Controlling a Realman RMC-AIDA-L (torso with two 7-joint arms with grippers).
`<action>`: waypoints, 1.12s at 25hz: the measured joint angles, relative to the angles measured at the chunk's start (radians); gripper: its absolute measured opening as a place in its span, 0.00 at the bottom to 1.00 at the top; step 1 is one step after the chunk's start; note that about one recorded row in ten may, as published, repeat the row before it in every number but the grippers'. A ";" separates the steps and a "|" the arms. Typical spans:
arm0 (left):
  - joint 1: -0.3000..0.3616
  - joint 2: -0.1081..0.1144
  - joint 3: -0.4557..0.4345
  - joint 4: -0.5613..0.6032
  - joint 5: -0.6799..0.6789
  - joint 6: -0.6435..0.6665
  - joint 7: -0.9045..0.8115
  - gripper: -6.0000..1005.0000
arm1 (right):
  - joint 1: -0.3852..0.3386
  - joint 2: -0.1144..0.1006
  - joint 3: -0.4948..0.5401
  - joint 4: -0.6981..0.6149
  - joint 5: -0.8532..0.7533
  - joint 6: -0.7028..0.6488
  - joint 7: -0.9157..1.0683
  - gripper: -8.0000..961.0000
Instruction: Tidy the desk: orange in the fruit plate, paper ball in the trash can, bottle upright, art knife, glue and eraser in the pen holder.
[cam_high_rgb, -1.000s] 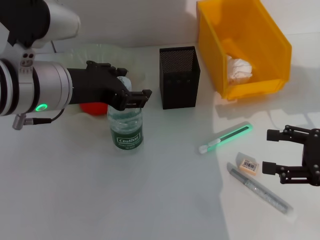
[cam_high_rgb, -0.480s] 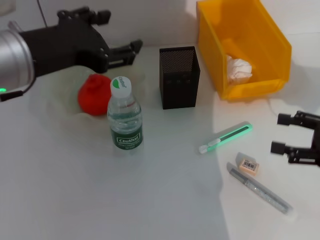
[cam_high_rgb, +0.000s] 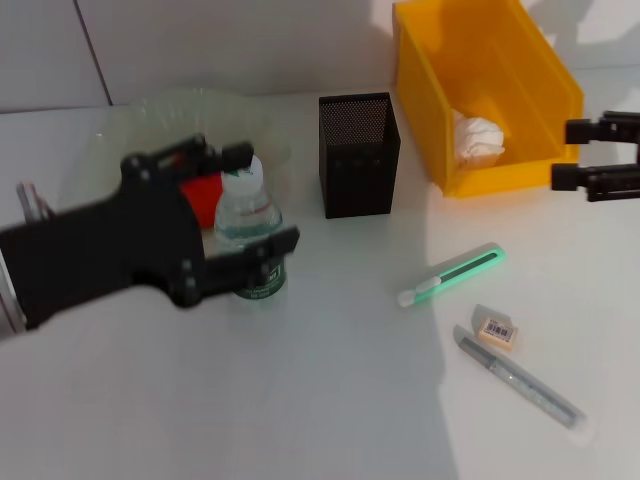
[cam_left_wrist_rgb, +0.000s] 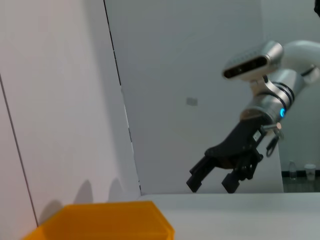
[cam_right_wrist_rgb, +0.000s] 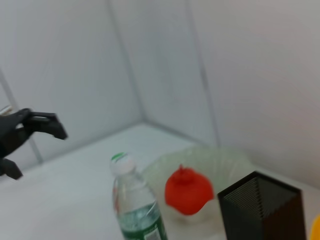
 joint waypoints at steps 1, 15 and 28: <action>0.000 0.000 0.000 0.000 0.000 0.000 0.000 0.80 | 0.027 -0.001 -0.045 -0.044 -0.021 0.002 0.031 0.87; -0.075 0.002 0.012 -0.519 -0.155 0.040 0.282 0.79 | 0.331 0.055 -0.544 -0.353 -0.454 0.001 0.061 0.87; -0.099 -0.002 0.021 -0.637 -0.267 0.039 0.339 0.79 | 0.430 0.183 -0.622 -0.308 -0.670 -0.008 -0.122 0.87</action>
